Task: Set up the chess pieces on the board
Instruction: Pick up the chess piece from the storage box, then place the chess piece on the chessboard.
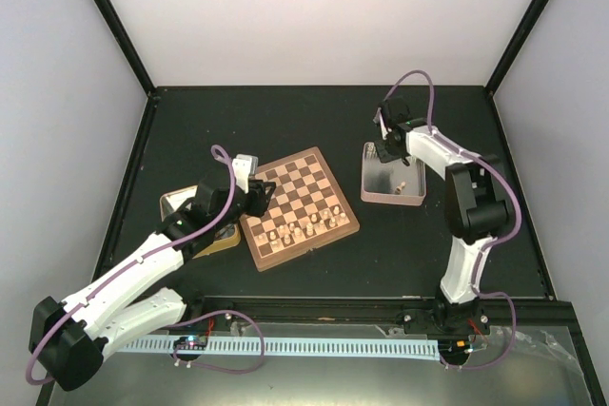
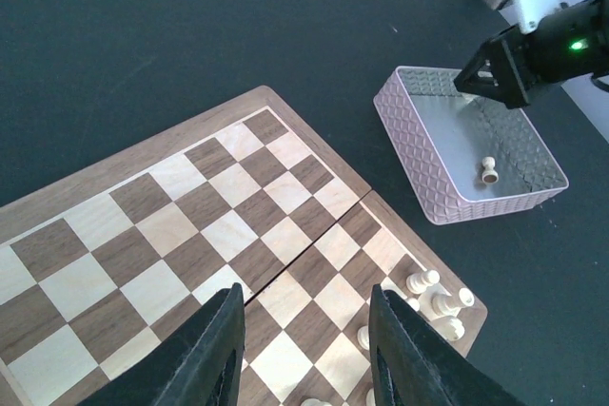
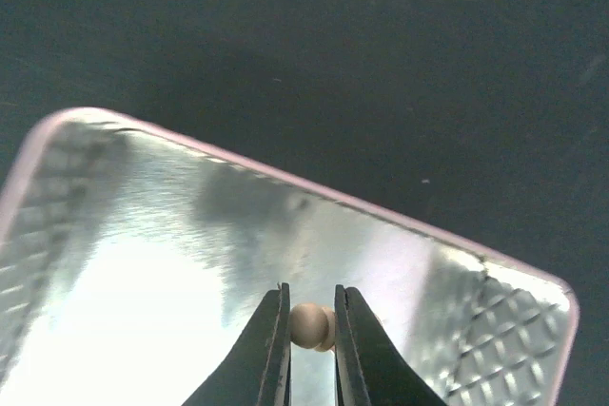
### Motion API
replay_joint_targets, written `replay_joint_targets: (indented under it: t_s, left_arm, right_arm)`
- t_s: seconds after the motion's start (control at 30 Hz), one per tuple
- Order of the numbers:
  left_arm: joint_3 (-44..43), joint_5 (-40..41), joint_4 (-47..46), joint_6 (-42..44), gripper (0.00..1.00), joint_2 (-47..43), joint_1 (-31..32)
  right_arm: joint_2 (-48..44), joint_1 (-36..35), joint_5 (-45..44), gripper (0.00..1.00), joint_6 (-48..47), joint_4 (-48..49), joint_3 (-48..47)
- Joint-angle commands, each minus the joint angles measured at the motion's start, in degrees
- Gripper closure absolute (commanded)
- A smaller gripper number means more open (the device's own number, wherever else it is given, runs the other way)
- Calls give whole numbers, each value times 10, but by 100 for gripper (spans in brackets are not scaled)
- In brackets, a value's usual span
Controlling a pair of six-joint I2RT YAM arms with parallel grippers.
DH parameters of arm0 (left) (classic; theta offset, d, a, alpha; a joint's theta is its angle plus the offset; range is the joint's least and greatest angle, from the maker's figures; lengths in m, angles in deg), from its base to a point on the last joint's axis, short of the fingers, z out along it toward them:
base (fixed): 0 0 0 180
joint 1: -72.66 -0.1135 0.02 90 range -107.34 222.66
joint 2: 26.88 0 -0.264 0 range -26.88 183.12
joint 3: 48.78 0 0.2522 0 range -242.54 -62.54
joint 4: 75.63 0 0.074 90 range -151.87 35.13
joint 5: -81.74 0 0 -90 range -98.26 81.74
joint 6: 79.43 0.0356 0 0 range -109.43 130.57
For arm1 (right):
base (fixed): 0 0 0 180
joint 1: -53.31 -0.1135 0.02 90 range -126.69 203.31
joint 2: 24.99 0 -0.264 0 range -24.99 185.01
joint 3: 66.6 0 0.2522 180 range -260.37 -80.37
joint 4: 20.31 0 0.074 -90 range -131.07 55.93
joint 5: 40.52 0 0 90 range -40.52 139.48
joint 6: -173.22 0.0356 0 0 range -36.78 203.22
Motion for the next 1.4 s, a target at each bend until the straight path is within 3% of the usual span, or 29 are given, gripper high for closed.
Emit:
replay_joint_targets:
  t_s: [0.0, 0.17, 0.4, 0.73, 1.0, 1.37]
  left_arm:
    - [-2, -13, -16, -2, 62, -7, -5]
    - [-2, -22, -18, -8, 62, -3, -5]
    - [-1, -25, -24, -31, 62, 16, -7]
    - [-5, -42, -29, -62, 62, 55, -11]
    - [-13, -61, -22, -76, 62, 95, -14]
    - [-32, -83, -20, -73, 62, 135, -17]
  right_arm:
    - [-66, 1, 135, 98, 89, 55, 56]
    - [-128, 1, 199, 98, 151, 119, 119]
    - [-186, -4, 367, 97, 204, 190, 172]
    - [-134, -61, 508, 96, 227, 237, 180]
    - [-58, -104, 528, 96, 164, 148, 116]
    - [-21, -112, 530, 91, 127, 89, 94]
